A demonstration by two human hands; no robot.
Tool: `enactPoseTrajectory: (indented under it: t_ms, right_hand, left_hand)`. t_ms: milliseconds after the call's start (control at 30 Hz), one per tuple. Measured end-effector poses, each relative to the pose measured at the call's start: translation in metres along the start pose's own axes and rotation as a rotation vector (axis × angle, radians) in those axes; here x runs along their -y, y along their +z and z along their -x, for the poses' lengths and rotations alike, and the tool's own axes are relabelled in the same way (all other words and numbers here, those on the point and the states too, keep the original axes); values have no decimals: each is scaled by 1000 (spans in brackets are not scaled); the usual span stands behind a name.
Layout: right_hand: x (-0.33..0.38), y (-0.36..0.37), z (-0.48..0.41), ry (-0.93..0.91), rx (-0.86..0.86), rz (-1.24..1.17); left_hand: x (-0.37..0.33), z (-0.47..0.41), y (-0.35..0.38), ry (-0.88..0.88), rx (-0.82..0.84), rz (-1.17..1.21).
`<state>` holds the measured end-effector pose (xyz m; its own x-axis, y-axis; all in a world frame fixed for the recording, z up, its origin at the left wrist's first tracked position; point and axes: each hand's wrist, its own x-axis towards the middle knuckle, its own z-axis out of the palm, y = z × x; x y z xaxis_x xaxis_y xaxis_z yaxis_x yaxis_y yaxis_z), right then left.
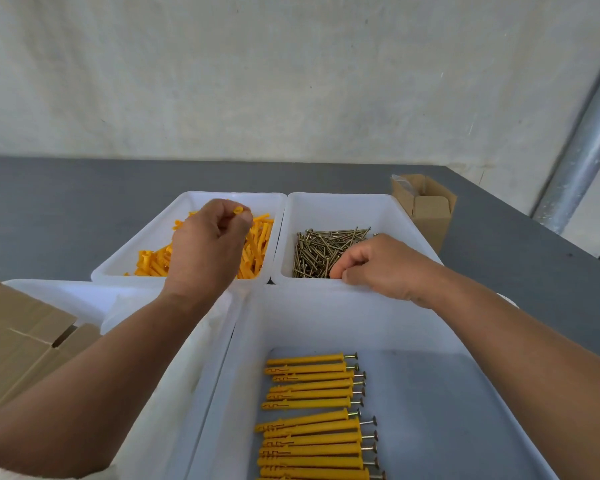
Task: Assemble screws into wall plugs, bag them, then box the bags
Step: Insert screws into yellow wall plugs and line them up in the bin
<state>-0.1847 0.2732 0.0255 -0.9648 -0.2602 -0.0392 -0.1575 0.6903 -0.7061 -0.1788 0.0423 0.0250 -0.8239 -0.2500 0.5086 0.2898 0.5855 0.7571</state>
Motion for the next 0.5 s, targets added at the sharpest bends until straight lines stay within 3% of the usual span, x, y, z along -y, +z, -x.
enactPoseTrajectory:
  t_ms: [167,267,367,500]
  right_hand:
    - [4,-3,1,-60,-205,-27]
    - [10,-12,3,-79,-358,-220]
    - [16,-18,6,-119,-381,-459]
    - [23,-17,10,-159,-332,-599]
  left_hand:
    - [-13,5,0,-58,58,263]
    - [-18,12,3,-84,188,362]
    - [-22,20,8,-76,333,367]
    - [-24,27,11,-60,475,292]
